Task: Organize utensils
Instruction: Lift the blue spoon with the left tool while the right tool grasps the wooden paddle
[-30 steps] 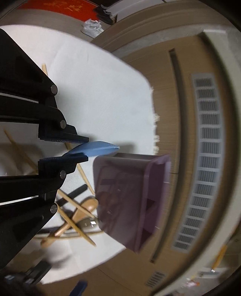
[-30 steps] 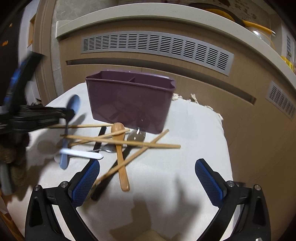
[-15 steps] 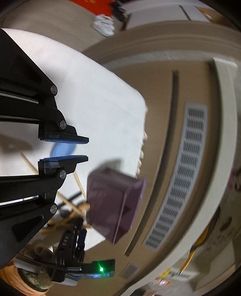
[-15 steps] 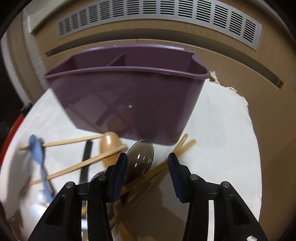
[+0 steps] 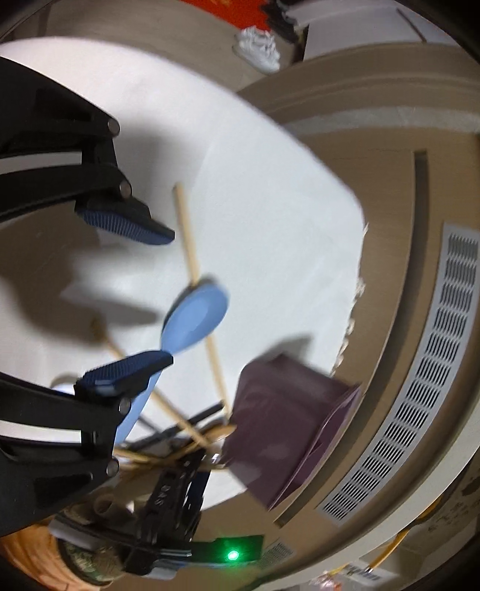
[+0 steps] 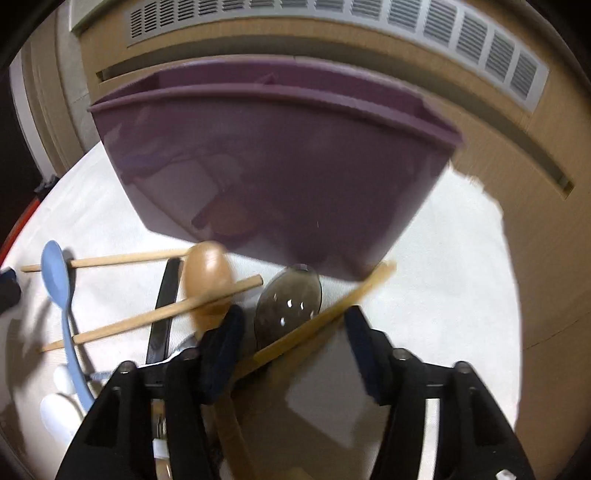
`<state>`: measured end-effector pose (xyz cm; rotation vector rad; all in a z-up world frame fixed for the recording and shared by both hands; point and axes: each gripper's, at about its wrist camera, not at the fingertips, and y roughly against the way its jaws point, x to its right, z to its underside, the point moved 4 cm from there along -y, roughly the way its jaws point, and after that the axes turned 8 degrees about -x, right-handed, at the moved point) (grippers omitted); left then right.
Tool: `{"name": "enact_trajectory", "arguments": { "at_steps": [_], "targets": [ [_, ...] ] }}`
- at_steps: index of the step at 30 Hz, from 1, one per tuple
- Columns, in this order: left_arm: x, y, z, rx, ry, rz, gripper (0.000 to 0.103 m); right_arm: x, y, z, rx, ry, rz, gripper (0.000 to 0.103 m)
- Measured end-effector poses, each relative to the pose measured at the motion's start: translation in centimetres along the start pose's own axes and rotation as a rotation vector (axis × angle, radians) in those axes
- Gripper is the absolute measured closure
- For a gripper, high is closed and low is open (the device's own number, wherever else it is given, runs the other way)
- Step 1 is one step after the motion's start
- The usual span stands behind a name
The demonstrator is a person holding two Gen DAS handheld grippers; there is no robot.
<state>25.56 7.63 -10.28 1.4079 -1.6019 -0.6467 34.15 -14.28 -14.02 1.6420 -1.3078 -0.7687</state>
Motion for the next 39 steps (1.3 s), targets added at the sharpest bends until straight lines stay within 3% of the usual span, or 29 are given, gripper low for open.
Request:
{"name": "enact_trajectory", "arguments": {
  "at_steps": [5,10,14,16,18,21,25,34,39],
  "targets": [
    [2.0,-1.5,-0.6,-0.058,0.027,0.011,0.039,1.4,1.2,0.8,0.030,-0.033,-0.007,0.078],
    [2.0,-4.1,-2.1,-0.106,0.112,-0.081,0.039,1.8,2.8,1.9,0.087,-0.038,-0.041,0.082],
    [2.1,-4.9,-3.3,-0.064,0.107,-0.165,0.039,2.4,3.7,2.7,0.129,-0.046,-0.077,0.082],
    [2.5,-5.2,-3.5,-0.045,0.061,-0.209,0.045,1.7,4.3,2.1,0.152,-0.044,-0.086,0.082],
    [3.1,-5.2,-3.4,-0.015,0.008,-0.220,0.077,2.1,4.8,2.1,0.185,-0.045,-0.083,0.082],
    [3.5,-4.6,-3.1,0.016,-0.038,-0.197,0.083,2.3,5.5,2.0,0.222,-0.052,-0.075,0.081],
    [4.5,-2.6,-2.4,0.104,-0.138,-0.223,0.085,2.7,5.7,2.0,0.231,-0.056,-0.077,0.070],
    [3.7,0.1,-1.4,0.125,-0.148,-0.086,0.088,-0.7,4.2,1.8,0.173,0.078,-0.083,0.070],
    [3.4,0.0,-0.8,0.097,-0.158,-0.012,0.088,-2.4,1.6,0.7,0.051,0.112,-0.095,0.070]
  ]
}}
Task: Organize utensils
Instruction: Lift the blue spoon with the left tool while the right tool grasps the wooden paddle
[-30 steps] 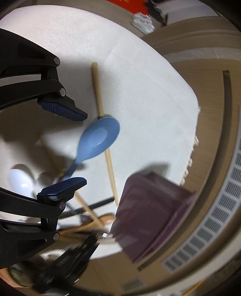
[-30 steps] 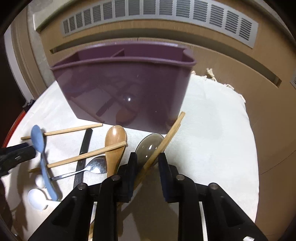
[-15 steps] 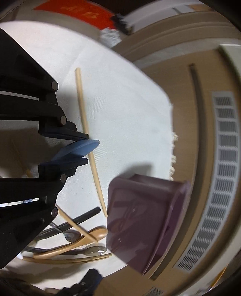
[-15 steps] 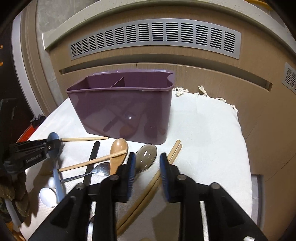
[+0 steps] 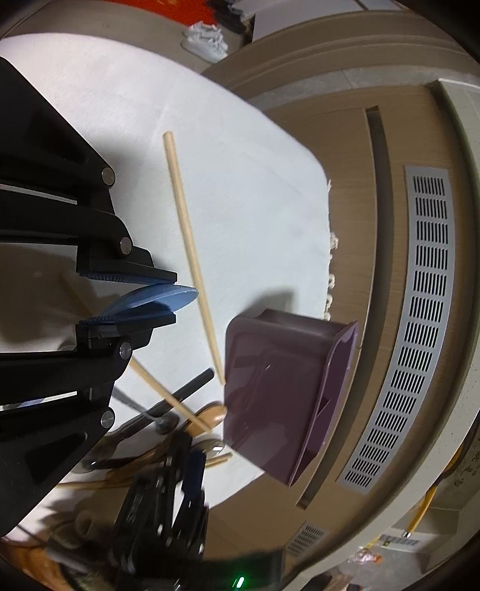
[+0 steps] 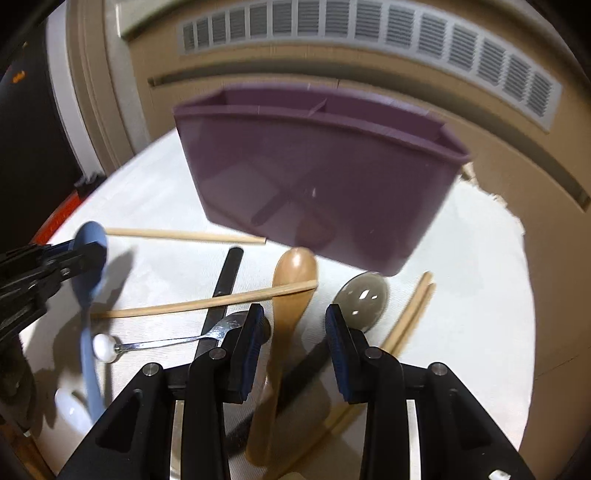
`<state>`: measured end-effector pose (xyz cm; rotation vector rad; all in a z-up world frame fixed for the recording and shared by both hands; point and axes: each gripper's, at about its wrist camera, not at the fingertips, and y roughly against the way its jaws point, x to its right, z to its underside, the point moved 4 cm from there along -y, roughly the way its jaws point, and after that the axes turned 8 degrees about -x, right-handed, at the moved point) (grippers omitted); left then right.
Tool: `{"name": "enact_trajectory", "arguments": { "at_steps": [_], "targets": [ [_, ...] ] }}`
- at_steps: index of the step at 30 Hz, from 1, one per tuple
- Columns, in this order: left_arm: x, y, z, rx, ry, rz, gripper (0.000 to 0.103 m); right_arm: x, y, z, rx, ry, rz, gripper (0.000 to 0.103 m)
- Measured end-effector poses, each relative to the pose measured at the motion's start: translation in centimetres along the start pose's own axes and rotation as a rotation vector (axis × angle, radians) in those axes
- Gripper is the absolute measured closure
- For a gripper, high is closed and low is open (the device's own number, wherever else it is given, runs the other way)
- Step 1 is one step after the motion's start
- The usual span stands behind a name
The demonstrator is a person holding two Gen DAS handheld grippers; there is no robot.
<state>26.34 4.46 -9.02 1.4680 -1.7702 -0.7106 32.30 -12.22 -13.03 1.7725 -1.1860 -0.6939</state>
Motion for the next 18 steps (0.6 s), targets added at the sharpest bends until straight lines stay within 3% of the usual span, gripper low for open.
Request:
{"name": "enact_trajectory", "arguments": {
  "at_steps": [10,11,18],
  "targets": [
    [0.8,-1.1,1.0,-0.056,-0.030,0.093,0.086,-0.5,-2.8,-2.5,-0.058,-0.002,0.014,0.071],
    [0.6,-1.1,1.0,-0.060,-0.023,0.093,0.083,-0.6,-2.8,-2.5,-0.063,0.004,0.019,0.075],
    [-0.7,-0.1,1.1,-0.086,0.028,0.081,0.050,-0.1,-0.8,-1.3,-0.027,-0.025,0.023,0.075]
  ]
}}
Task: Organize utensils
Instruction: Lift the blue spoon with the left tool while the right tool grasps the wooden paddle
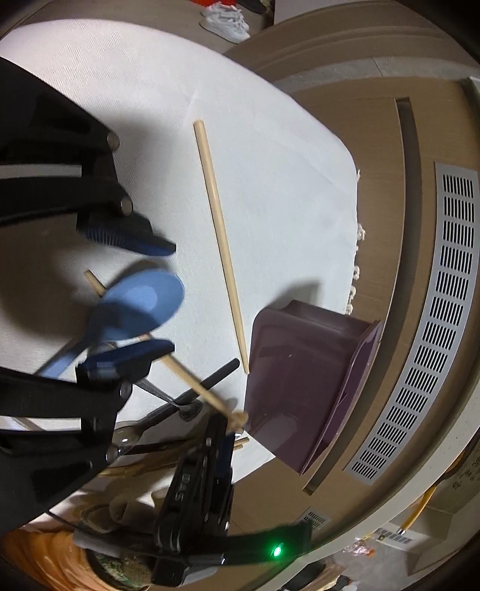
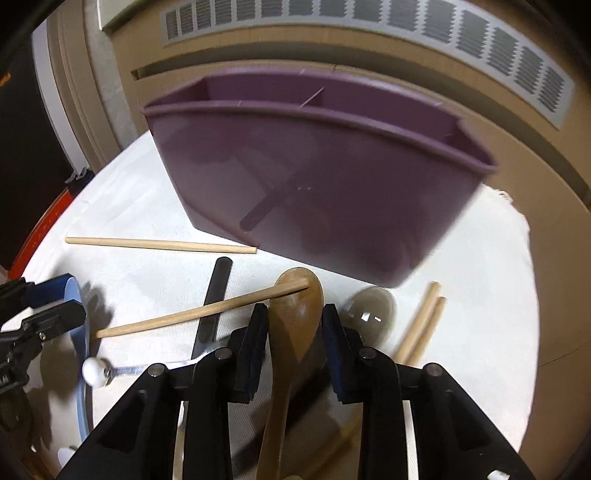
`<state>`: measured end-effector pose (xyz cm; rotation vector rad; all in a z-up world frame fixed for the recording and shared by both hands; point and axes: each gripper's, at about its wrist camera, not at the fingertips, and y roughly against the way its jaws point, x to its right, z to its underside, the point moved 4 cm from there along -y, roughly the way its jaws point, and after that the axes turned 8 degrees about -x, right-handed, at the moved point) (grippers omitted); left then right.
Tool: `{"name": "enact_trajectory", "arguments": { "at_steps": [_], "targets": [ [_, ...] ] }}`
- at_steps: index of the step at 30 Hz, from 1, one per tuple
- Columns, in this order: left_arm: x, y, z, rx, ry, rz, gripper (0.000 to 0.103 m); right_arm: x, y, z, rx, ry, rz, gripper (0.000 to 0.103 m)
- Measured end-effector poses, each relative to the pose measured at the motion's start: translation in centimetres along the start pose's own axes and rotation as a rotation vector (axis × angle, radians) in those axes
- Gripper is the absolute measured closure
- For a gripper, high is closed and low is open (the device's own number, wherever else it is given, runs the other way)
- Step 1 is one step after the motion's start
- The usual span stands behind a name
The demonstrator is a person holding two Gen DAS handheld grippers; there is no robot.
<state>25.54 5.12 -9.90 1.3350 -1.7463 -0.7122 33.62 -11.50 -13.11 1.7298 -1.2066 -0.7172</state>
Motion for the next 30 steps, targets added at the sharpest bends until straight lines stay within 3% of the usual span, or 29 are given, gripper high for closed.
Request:
{"name": "enact_trajectory", "arguments": {
  "at_steps": [2,7,11,14,15,16,20,30],
  "targets": [
    [0.1,0.2,0.2,-0.019,0.005,-0.011,0.045,0.3,0.9,0.4,0.021,0.000,0.009,0.075],
    [0.7,-0.7,0.7,-0.111,0.083,-0.023,0.044,0.3,1.7,1.5,0.059,0.004,0.047,0.075],
    [0.6,-2.0,0.6,-0.142,0.151,-0.104,0.044,0.4,1.7,1.8,0.089,0.002,0.100,0.075],
    [0.7,-2.2,0.3,-0.117,0.161,-0.138,0.048,1.7,2.3,2.6,0.091,-0.010,0.084,0.075],
    [0.8,-2.3,0.3,-0.108,0.157,-0.149,0.061,1.8,2.4,2.7,0.092,-0.012,0.079,0.075],
    [0.9,-2.3,0.3,-0.103,0.147,-0.158,0.064,1.9,2.5,2.9,0.093,-0.014,0.075,0.075],
    [1.6,-1.8,0.7,-0.080,0.105,-0.122,0.068,3.2,3.0,3.2,0.101,-0.042,0.052,0.075],
    [4.2,2.7,-0.2,0.082,-0.006,-0.089,0.071,4.9,5.9,4.3,0.147,-0.072,-0.003,0.075]
  ]
}}
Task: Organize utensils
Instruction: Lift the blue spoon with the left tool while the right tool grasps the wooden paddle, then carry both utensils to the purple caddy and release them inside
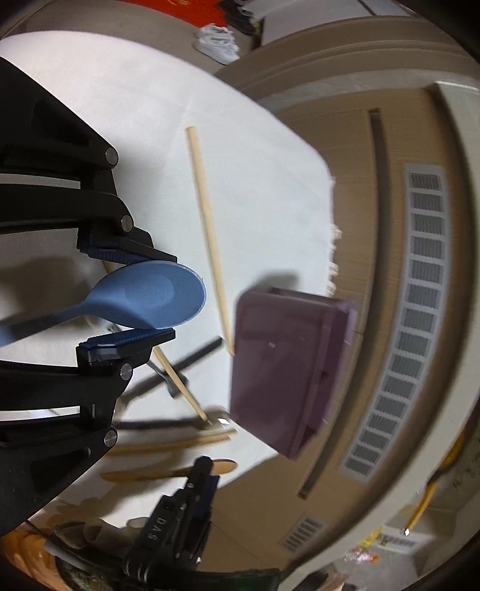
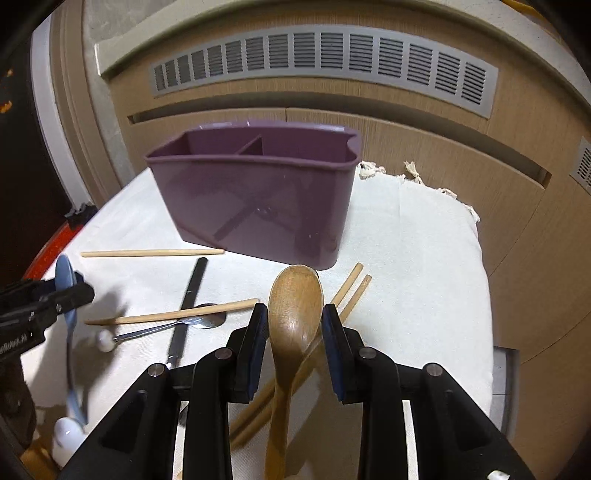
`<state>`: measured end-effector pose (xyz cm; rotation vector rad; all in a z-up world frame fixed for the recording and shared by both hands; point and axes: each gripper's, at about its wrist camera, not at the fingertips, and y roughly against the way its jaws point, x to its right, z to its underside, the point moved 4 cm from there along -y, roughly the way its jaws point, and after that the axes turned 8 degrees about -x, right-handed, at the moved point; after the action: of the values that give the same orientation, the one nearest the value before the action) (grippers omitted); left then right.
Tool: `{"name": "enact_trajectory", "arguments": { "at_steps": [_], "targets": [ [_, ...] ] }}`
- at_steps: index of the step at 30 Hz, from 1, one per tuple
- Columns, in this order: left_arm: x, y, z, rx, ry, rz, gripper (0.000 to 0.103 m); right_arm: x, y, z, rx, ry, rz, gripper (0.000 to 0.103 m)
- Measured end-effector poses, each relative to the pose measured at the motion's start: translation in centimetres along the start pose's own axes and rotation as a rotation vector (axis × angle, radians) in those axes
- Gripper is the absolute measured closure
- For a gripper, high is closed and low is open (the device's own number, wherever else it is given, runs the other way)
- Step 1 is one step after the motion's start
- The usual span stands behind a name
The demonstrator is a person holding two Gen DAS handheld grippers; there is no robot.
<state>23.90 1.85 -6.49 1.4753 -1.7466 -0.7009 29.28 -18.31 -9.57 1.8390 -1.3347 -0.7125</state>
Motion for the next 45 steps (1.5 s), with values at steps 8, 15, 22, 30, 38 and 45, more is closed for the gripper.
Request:
{"name": "enact_trajectory", "arguments": {
  "at_steps": [8,15,22,30,38,45],
  "targets": [
    [1.6,4.5,-1.5,0.136,-0.065,0.037,0.072,-0.8,6.2,-0.4,0.115,0.011,0.019,0.075],
    [2.9,9.4,-3.7,0.280,-0.114,0.045,0.078,-1.9,12.9,-1.6,0.268,0.039,0.037,0.075],
    [4.6,13.1,-6.7,0.391,-0.181,0.037,0.092,-2.0,17.1,-4.2,0.368,0.054,0.055,0.075],
    [5.7,15.2,-9.1,0.434,-0.215,0.059,0.092,-1.4,18.7,-5.6,0.393,0.042,0.072,0.075],
    [8.1,15.0,-15.3,0.475,-0.383,-0.024,0.092,-0.5,20.0,-10.7,0.501,0.041,0.070,0.075],
    [6.5,5.1,-19.5,0.255,-0.380,0.011,0.092,0.1,11.6,-15.2,0.387,0.005,0.052,0.075]
  ]
}}
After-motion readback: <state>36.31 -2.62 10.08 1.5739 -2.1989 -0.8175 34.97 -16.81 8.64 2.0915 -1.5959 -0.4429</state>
